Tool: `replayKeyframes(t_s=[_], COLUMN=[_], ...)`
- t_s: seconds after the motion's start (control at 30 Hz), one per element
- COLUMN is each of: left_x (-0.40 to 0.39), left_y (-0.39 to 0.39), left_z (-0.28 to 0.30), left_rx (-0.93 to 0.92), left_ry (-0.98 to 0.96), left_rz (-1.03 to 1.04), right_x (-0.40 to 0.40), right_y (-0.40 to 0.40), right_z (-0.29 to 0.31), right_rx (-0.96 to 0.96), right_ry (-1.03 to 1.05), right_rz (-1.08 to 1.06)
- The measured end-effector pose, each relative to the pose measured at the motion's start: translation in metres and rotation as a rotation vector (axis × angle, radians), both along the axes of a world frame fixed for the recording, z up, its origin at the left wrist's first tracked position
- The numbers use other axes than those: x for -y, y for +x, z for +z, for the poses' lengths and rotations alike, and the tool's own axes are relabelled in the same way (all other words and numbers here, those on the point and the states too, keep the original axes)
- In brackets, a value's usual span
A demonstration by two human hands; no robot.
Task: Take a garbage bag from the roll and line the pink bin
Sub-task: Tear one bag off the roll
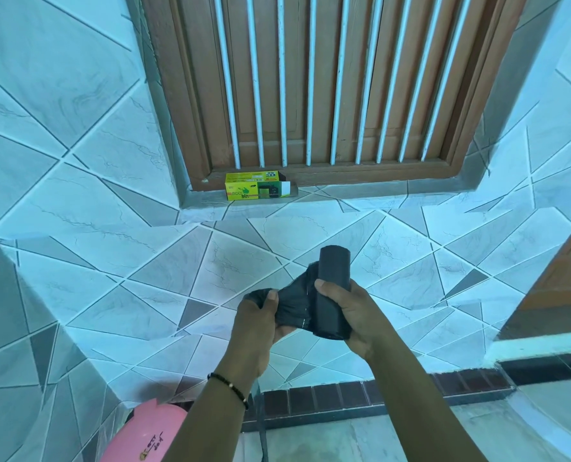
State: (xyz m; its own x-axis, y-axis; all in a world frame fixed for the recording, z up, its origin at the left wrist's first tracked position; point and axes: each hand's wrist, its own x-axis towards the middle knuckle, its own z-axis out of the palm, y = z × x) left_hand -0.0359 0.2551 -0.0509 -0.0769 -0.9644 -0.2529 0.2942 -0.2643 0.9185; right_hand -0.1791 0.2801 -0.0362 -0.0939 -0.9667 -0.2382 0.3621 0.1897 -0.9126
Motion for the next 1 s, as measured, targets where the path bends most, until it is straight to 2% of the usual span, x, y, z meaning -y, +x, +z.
replayKeyframes(t_s=[0.17,0.37,0.67,0.87,1.0], left_x=[-0.002,-0.005,-0.004,0.0,-0.001], left_y=[-0.004,-0.013,-0.012,-0.006,0.001], left_z=[0.001,0.005,0.004,-0.008,-0.014], left_rx=[0.001,-0.127,-0.261,-0.144,-0.231], left_ry=[0.022,0.069,0.175,0.16,0.268], left_rz=[0.005,-0.018,-0.089,-0.06,-0.131], right_x=[0.002,0.007,0.007,0.006,0.005], right_y=[0.003,0.012,0.015,0.007,-0.003], right_z=[0.002,-0.002,-0.003,-0.004,-0.001], right_rx=[-0.024,0.156,0.256,0.224,0.176], right_ry=[0.021,0.057,0.076,0.079,0.047], right_rz=[0.061,0.117,0.18,0.147,0.172])
